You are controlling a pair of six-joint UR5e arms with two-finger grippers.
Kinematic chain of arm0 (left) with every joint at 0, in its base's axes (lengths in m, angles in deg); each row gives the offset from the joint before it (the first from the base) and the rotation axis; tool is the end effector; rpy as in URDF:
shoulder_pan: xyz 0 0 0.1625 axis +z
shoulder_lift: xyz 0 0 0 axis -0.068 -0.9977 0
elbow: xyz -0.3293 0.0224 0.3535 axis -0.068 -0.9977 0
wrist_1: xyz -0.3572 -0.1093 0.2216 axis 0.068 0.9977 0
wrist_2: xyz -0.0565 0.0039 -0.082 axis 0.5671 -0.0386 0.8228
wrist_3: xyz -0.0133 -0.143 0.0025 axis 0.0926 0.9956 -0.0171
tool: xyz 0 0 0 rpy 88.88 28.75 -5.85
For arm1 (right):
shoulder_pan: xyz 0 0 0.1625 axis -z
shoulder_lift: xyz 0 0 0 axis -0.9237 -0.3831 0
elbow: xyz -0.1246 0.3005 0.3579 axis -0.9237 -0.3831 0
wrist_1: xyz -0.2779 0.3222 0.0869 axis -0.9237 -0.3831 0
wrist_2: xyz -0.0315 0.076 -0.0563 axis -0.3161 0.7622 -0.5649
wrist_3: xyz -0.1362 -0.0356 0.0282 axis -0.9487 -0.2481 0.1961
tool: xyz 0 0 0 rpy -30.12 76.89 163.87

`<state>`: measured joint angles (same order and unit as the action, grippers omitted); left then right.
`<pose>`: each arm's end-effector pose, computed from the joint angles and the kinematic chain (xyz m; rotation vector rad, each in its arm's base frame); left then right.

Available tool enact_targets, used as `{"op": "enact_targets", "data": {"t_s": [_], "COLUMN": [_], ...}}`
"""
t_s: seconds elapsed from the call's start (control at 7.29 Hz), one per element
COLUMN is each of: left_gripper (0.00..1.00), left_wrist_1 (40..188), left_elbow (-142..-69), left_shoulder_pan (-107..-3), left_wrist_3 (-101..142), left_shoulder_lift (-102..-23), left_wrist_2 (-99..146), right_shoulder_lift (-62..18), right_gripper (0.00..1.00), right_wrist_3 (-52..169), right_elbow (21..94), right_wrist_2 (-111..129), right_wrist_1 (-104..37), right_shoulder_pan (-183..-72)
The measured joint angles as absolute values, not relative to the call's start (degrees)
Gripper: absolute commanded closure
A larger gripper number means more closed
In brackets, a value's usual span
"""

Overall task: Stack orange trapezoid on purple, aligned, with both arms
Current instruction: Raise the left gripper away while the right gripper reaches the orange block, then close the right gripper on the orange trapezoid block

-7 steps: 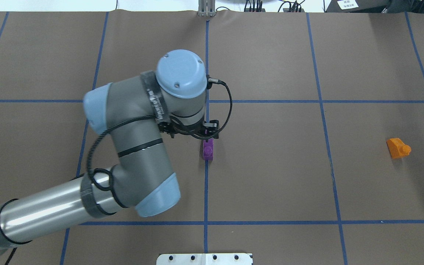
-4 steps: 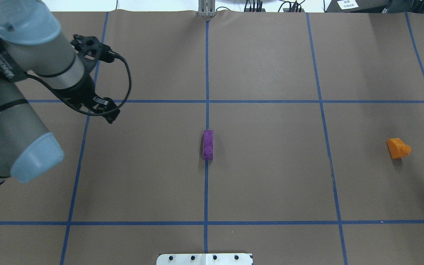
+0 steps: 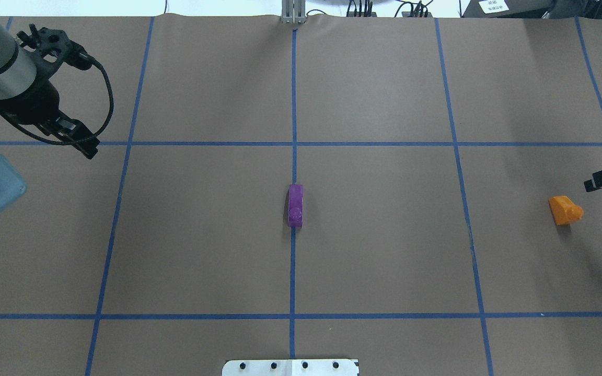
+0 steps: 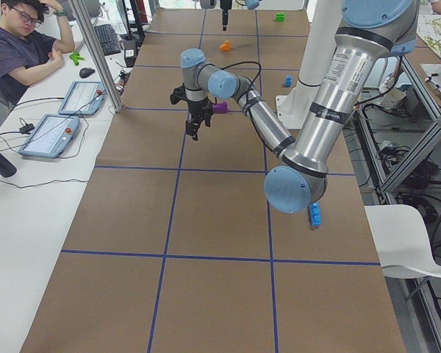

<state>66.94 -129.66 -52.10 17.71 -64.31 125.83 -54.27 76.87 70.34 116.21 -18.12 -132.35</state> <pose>0.2927 -0.5284 0.3783 0.1722 0.7149 0.5021 -0.1560 -0.4292 0.6469 0.1282 -0.8570 -0.0349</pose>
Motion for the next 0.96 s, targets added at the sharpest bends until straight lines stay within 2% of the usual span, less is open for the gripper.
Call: {"op": "enact_targets", "data": {"t_s": [0.55,0.69,0.96], "left_gripper": [0.0,0.0,0.0], "left_wrist_1": [67.03,67.03,67.03], "left_elbow": [-129.65,-129.67,-129.67], "left_shoulder_pan": [-54.06,-54.08,-54.1], "left_wrist_3": [13.14,13.16,13.35], "left_shoulder_lift": [-62.78,-62.75,-62.68], "left_wrist_2": [127.39,127.41,127.41], "right_shoulder_lift": [-53.85,-53.73,-53.46], "right_gripper": [0.01,0.06,0.32], "right_wrist_3": [79.89,80.53,80.95], "right_elbow": [64.63,64.02,63.07], "right_wrist_2": [110.87,110.59,110.51], "right_wrist_1": [-12.7,-12.41,-12.33], "right_shoulder_pan": [-126.54,-125.46,-123.93]}}
